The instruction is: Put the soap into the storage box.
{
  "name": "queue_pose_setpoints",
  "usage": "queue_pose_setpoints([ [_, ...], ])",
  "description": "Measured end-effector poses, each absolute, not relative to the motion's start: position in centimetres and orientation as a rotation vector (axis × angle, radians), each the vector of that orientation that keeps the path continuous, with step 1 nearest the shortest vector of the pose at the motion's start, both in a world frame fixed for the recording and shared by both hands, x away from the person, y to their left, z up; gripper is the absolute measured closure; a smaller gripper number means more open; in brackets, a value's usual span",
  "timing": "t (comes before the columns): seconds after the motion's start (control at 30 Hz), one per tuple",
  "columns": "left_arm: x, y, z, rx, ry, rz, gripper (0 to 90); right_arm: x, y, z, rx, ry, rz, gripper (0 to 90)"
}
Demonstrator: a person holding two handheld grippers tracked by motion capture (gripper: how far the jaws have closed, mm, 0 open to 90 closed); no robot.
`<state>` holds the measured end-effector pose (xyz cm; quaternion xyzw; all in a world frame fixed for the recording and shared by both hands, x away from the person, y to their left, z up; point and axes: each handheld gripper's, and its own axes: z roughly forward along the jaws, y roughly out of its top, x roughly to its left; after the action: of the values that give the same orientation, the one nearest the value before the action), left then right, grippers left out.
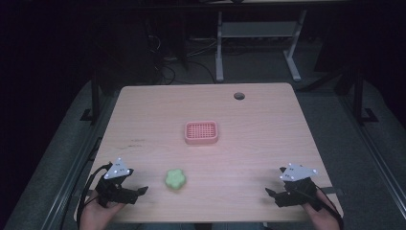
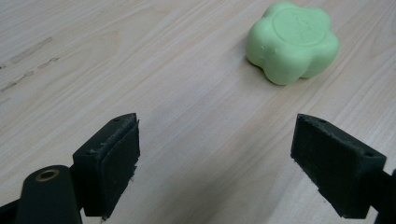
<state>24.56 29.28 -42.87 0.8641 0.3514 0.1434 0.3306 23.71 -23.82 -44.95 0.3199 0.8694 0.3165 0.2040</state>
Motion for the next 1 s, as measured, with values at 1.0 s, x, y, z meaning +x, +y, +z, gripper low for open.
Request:
queue_pose_setpoints([
  [1.0,26.0,24.3,-40.9,2.380,0.832,0.315,15.4,23.6,-24.1,-45.1,0.921,2.417,0.888,13.8],
])
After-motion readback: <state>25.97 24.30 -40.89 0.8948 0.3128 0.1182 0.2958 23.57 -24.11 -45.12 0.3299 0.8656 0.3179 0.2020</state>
